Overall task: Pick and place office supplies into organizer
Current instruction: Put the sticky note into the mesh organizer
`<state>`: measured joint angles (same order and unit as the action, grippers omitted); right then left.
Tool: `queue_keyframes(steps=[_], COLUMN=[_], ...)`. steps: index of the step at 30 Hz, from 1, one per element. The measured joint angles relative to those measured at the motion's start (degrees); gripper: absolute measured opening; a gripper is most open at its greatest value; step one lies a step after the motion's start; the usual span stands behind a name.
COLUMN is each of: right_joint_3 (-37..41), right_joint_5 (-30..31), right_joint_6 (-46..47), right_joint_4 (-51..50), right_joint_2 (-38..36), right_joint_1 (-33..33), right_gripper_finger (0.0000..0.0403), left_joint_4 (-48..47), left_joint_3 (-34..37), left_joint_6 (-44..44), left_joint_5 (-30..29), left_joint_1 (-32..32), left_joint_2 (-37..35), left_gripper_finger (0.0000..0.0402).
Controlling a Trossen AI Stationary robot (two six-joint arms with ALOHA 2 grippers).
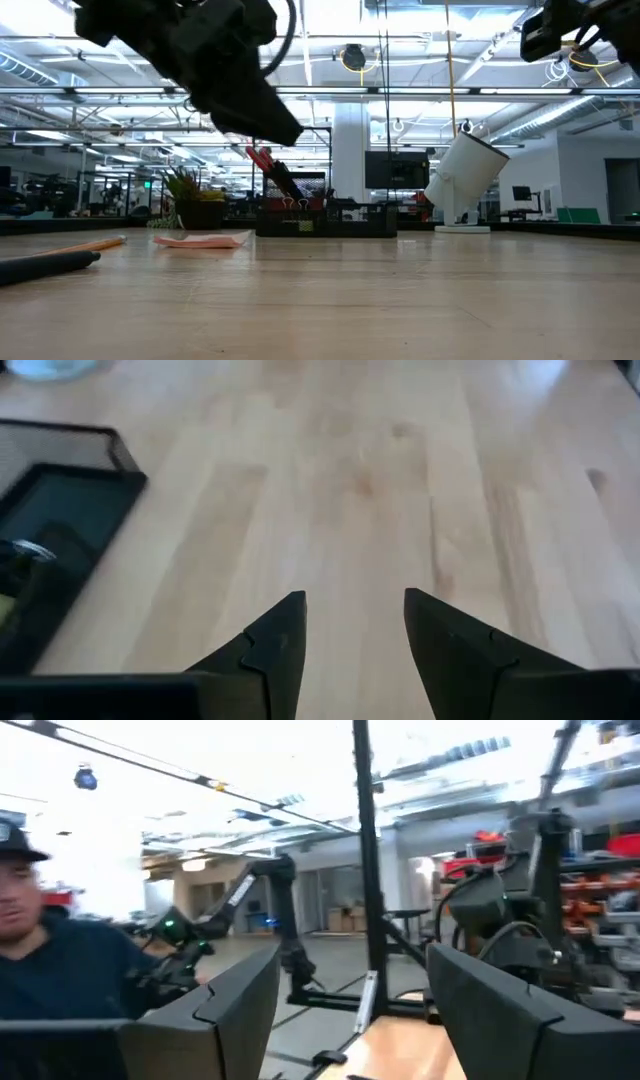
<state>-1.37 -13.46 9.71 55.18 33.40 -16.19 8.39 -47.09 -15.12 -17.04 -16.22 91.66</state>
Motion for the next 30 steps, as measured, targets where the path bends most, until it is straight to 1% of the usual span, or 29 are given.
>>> queue_keyframes(steps=[3,8,10,12,14,16,19,21,24,27,30], right_joint_3=[0.0,0.0,0.0,0.0,0.0,0.0,0.0,0.0,0.0,0.0,0.0], right_joint_5=[-0.3,-0.8,-2.6,-5.1,-8.6,-12.0,-12.2,-12.2,-12.2,-12.2,-12.2], right_joint_6=[-0.2,-0.5,-1.1,0.6,2.5,2.4,2.5,2.8,3.9,5.0,6.6], right_joint_4=[-1.4,-2.0,-3.1,-3.8,-3.9,-4.7,-8.0,-9.7,-13.0,-13.7,-17.4], right_joint_2=[-1.8,-6.1,-8.0,-10.6,-13.0,-15.3,-17.9,-19.1,-19.7,-19.8,-19.7], right_joint_1=[0.0,0.0,0.2,1.1,2.2,3.6,5.7,7.2,9.0,9.9,10.0], right_gripper_finger=[0.0246,0.0243,0.0243,0.0244,0.0244,0.0243,0.0243,0.0245,0.0246,0.0245,0.0243], left_joint_4=[-2.3,-7.9,-9.4,-9.8,-10.1,-9.8,-11.9,-12.8,-15.9,-19.1,-22.9], left_joint_3=[0.0,0.0,0.0,0.0,0.1,0.0,0.1,0.0,0.0,0.0,0.0], left_joint_6=[-0.9,-3.0,-3.0,-2.8,-2.5,-1.4,-1.2,-1.9,-1.5,-2.8,-6.4], left_joint_5=[-0.1,-4.3,-4.6,-4.3,-4.3,-4.3,-4.2,-5.2,-5.6,-4.5,-2.8], left_joint_1=[-1.3,-4.3,-5.6,-6.7,-7.8,-8.7,-9.5,-9.5,-9.8,-10.0,-9.9], left_joint_2=[0.0,-0.5,-1.4,-2.0,-2.9,-3.8,-4.5,-4.8,-4.7,-4.7,-4.7], left_gripper_finger=[0.0175,0.0175,0.0175,0.0175,0.0175,0.0175,0.0175,0.0175,0.0175,0.0175,0.0175])
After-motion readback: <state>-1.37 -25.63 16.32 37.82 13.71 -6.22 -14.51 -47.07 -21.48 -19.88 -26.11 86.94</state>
